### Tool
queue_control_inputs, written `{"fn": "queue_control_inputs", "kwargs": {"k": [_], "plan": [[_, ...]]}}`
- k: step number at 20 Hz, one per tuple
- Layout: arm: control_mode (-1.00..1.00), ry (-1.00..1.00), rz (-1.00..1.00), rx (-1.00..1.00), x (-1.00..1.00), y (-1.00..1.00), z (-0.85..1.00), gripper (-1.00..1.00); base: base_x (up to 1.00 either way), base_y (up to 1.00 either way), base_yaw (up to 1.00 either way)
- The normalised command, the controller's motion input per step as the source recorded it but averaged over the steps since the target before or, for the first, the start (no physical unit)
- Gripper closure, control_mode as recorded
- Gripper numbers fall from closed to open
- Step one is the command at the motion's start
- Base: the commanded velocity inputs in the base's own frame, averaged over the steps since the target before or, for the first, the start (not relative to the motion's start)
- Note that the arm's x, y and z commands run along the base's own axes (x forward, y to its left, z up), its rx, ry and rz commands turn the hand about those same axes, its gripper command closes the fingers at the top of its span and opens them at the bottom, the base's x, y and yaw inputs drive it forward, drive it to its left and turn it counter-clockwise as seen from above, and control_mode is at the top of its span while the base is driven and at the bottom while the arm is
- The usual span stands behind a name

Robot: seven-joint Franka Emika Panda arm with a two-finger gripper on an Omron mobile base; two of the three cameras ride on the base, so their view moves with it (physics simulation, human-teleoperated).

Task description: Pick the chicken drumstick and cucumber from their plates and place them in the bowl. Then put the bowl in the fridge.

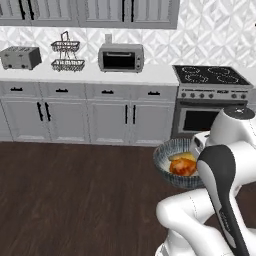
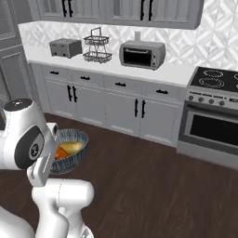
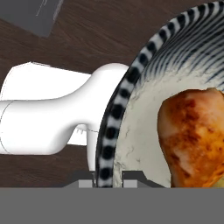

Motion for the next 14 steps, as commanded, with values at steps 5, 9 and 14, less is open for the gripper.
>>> {"fn": "queue_control_inputs", "kwargs": {"k": [5, 9, 14], "plan": [[1.00, 0.00, 0.00, 0.00, 0.00, 0.00, 0.00, 1.00, 1.00, 0.00, 0.47], [1.00, 0.00, 0.00, 0.00, 0.00, 0.00, 0.00, 1.00, 1.00, 0.00, 0.51], [1.00, 0.00, 0.00, 0.00, 0.00, 0.00, 0.00, 1.00, 1.00, 0.00, 0.57]]}}
